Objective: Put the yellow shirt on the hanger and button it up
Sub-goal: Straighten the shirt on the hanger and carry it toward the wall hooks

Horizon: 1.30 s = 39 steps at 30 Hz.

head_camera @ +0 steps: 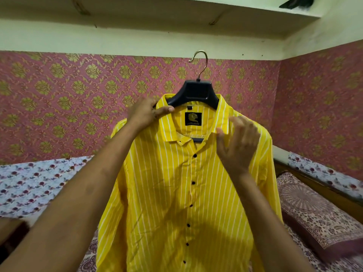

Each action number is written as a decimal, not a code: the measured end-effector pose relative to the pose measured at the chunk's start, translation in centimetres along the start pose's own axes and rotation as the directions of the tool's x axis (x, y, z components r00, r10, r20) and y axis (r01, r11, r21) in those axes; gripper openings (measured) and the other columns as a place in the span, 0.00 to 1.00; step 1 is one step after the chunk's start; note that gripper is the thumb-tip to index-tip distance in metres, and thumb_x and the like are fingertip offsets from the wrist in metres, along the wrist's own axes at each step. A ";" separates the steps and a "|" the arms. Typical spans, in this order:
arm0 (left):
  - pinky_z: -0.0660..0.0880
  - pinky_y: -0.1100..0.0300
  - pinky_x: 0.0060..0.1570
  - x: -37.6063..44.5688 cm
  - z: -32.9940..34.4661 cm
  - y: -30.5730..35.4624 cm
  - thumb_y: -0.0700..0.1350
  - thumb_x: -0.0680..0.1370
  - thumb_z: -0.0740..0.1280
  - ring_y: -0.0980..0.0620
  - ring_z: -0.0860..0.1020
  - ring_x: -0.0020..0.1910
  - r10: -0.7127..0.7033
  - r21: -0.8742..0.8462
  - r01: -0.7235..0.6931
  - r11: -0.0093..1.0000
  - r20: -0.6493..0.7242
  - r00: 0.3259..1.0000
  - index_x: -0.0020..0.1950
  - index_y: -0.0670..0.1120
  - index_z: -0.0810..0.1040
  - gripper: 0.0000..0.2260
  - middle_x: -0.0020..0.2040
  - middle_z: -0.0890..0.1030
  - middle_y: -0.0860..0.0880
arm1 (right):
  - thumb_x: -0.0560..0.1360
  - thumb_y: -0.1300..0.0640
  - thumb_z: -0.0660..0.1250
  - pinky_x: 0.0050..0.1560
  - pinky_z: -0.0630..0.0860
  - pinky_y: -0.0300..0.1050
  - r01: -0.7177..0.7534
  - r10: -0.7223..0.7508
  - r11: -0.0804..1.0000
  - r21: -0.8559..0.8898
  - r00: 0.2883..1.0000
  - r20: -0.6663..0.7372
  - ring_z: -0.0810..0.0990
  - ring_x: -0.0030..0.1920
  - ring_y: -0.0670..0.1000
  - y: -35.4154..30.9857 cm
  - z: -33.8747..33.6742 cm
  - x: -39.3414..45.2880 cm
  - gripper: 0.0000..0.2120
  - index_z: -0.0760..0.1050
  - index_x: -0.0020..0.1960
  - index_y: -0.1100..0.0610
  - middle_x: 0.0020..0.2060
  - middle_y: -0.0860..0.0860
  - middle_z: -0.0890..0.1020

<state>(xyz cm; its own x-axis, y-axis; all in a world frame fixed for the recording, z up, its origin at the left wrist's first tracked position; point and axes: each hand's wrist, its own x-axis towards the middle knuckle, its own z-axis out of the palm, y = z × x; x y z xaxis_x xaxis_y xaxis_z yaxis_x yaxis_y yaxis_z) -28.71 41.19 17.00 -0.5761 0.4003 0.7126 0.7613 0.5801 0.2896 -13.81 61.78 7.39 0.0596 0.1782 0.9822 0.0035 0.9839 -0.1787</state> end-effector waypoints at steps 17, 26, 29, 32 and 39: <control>0.69 0.56 0.60 -6.6 0.3 -6.4 0.63 0.74 0.61 0.52 0.71 0.62 -0.010 -0.426 0.130 0.895 0.273 0.962 0.65 0.57 0.70 0.22 0.62 0.73 0.50 | 0.67 0.27 0.45 0.37 0.72 0.53 0.046 0.104 0.958 -0.282 0.863 0.494 0.80 0.41 0.67 6.4 -2.3 3.0 0.34 0.70 0.42 0.57 0.36 0.63 0.80; 0.76 0.59 0.40 -7.6 -0.5 -7.9 0.34 0.77 0.64 0.49 0.77 0.37 -0.180 -0.285 0.260 0.923 0.280 0.943 0.44 0.44 0.78 0.07 0.38 0.79 0.46 | 0.66 0.28 0.45 0.37 0.72 0.53 0.100 0.101 0.935 -0.341 0.847 0.522 0.80 0.39 0.68 7.2 -3.6 3.2 0.35 0.71 0.41 0.59 0.34 0.65 0.80; 0.74 0.65 0.39 -7.3 -1.1 -7.2 0.38 0.77 0.65 0.50 0.76 0.40 -0.166 -0.279 0.253 0.926 0.300 0.939 0.47 0.44 0.77 0.03 0.40 0.79 0.48 | 0.66 0.28 0.46 0.36 0.72 0.52 0.127 0.091 0.928 -0.350 0.834 0.544 0.80 0.37 0.67 7.7 -4.4 2.9 0.34 0.71 0.40 0.59 0.32 0.64 0.79; 0.74 0.58 0.48 -7.4 -0.7 -6.9 0.45 0.74 0.69 0.52 0.76 0.50 -0.160 -0.258 0.360 0.897 0.568 0.807 0.60 0.50 0.72 0.15 0.52 0.77 0.50 | 0.66 0.28 0.46 0.35 0.71 0.52 0.123 0.101 0.924 -0.361 0.834 0.543 0.80 0.37 0.67 7.9 -4.9 2.7 0.34 0.69 0.39 0.58 0.32 0.64 0.79; 0.74 0.64 0.36 -8.2 1.8 -6.2 0.34 0.73 0.68 0.55 0.78 0.36 -0.140 -0.290 0.311 0.905 0.487 0.862 0.45 0.42 0.75 0.05 0.39 0.78 0.45 | 0.66 0.27 0.46 0.36 0.72 0.53 0.100 0.133 0.915 -0.392 0.842 0.523 0.80 0.38 0.67 8.1 -6.8 3.0 0.34 0.70 0.38 0.59 0.34 0.65 0.79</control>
<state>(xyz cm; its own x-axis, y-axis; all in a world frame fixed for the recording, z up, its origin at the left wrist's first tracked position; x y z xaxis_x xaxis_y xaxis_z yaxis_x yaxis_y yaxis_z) -29.20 35.60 8.18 -0.7484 0.6091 0.2624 0.5959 0.4438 0.6694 -6.78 70.18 8.51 -0.4715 0.2878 0.8336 0.4005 0.9120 -0.0884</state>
